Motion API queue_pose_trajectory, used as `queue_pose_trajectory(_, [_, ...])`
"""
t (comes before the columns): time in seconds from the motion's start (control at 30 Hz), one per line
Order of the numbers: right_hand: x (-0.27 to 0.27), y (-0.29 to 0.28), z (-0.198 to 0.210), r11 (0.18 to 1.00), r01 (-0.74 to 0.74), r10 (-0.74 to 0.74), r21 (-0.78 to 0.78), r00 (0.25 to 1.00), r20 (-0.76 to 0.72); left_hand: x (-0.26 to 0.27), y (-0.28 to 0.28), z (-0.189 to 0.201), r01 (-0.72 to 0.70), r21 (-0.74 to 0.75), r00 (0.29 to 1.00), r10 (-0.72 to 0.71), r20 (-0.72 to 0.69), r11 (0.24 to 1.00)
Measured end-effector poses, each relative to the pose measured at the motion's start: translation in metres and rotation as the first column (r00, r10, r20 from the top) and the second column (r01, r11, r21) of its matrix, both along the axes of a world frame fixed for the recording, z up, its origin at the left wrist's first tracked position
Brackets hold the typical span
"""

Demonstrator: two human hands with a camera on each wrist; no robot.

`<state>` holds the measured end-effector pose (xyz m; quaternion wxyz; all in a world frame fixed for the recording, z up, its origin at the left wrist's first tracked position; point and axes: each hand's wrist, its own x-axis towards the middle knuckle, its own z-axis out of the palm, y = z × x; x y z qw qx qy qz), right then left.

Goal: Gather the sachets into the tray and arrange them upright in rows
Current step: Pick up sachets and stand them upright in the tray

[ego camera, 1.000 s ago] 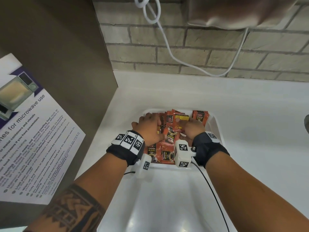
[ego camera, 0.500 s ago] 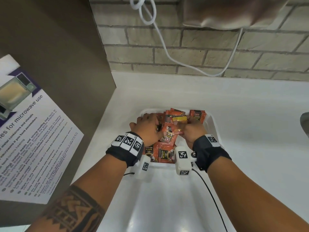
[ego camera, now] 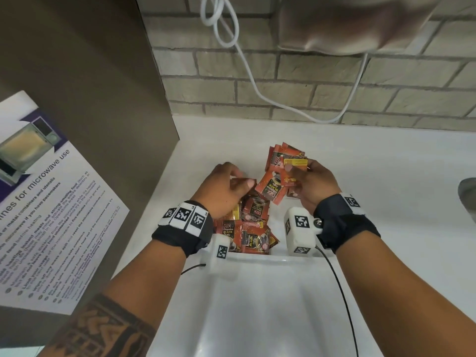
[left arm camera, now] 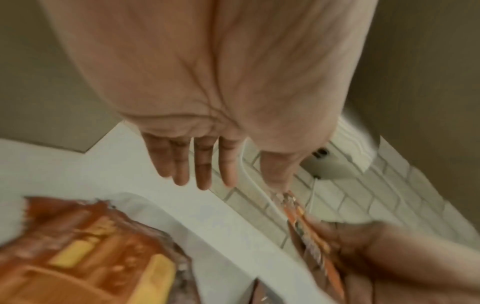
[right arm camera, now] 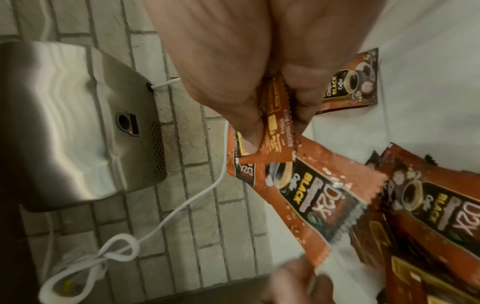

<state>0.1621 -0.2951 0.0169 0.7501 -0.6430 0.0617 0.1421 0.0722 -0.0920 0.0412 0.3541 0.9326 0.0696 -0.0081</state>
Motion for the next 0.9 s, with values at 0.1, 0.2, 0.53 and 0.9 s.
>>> queue_pose_trajectory(0.1, [-0.013, 0.001, 0.009, 0.986, -0.136, 0.138, 0.098, 0.99, -0.012, 0.008, -0.012, 0.008, -0.036, -0.489, 0.999, 0.052, 0.018, 0.871])
queue_pose_trajectory(0.2, [-0.025, 0.004, 0.016, 0.958, -0.262, 0.263, 0.116, 0.965, 0.005, 0.017, -0.031, 0.009, -0.096, -0.856, 0.995, 0.03, -0.094, 0.508])
queue_pose_trajectory(0.53, [-0.036, 0.006, 0.016, 0.974, -0.221, 0.223, -0.04, 0.974, 0.03, 0.027, -0.051, -0.004, -0.059, -0.987, 0.988, -0.133, -0.079, 0.15])
queue_pose_trajectory(0.9, [-0.04, 0.015, 0.012, 0.903, -0.186, 0.254, -0.386, 0.958, 0.133, 0.027, -0.047, -0.018, -0.075, -0.933, 0.996, -0.025, -0.09, 0.352])
